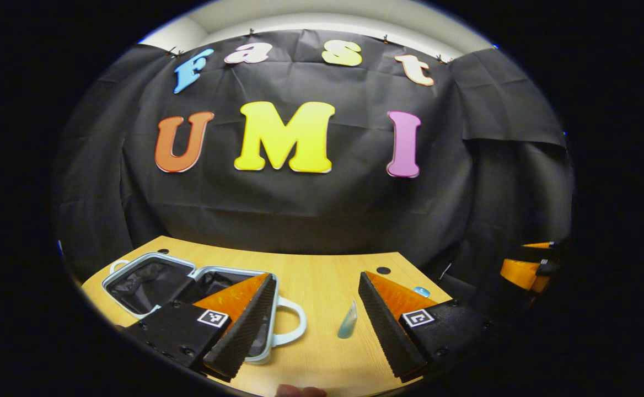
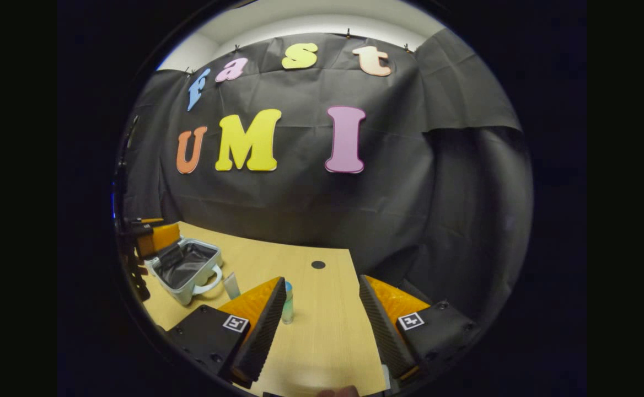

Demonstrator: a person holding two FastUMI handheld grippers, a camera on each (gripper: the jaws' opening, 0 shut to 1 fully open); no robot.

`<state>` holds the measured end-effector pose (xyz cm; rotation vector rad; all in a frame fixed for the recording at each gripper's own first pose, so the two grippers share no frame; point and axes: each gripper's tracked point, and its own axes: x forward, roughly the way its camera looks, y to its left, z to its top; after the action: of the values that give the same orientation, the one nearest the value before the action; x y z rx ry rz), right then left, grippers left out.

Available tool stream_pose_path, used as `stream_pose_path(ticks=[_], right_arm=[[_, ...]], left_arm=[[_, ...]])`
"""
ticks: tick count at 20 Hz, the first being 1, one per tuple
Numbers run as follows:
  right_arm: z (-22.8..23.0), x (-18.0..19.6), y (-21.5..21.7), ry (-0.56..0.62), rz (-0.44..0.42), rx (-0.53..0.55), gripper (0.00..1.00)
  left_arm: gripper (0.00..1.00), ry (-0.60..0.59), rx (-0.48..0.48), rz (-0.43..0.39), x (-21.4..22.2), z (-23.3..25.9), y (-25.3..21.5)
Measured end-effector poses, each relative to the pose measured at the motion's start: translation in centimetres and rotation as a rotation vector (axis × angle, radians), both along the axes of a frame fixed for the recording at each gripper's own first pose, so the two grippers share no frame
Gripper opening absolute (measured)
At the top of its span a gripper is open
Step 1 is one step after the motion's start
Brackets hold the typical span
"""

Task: First open the suitcase, pack the skin care products into it, and then close the suitcase.

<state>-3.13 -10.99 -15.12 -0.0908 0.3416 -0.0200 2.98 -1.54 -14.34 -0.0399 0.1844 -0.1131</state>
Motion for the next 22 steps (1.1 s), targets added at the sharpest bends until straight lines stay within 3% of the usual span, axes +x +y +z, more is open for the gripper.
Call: stream_pose_path(ticks=[8,13,16,17,18,20,21,22], right_arm=[[-4.1,-1.6,-2.4,0.124,0.017,-0.037,0.78],[-3.8,-2.4,-3.5,0.137,0.026,-0.065,0.8],[-4.2,-2.4,-3.7,0.154,0.012,-0.045,0.8],[-4.2,-2.4,-3.8,0.156,0.007,-0.041,0.8],[-4.3,-2.3,-4.0,0.155,0.003,-0.04,0.8],[-4.6,-2.1,-3.9,0.161,0.005,-0.038,0.8],[-4.9,-2.0,-3.7,0.168,0.011,-0.039,0.8],[-5.5,-1.9,-3.6,0.176,0.018,-0.038,0.8]], left_arm=[[0.98,0.14,0.137,-0.147,3.9,-12.8,-6.5],[0.99,0.243,0.087,-0.107,7.0,-17.7,-7.3],[0.83,0.305,0.08,-0.091,7.7,-19.6,-7.2],[0.85,0.322,0.087,-0.09,8.1,-20.4,-6.9],[0.73,0.344,0.098,-0.087,8.2,-21.1,-6.5],[0.69,0.364,0.093,-0.099,8.0,-21.4,-6.7],[0.62,0.366,0.109,-0.092,8.4,-21.6,-6.4],[0.42,0.372,0.121,-0.097,8.4,-21.6,-6.3]])
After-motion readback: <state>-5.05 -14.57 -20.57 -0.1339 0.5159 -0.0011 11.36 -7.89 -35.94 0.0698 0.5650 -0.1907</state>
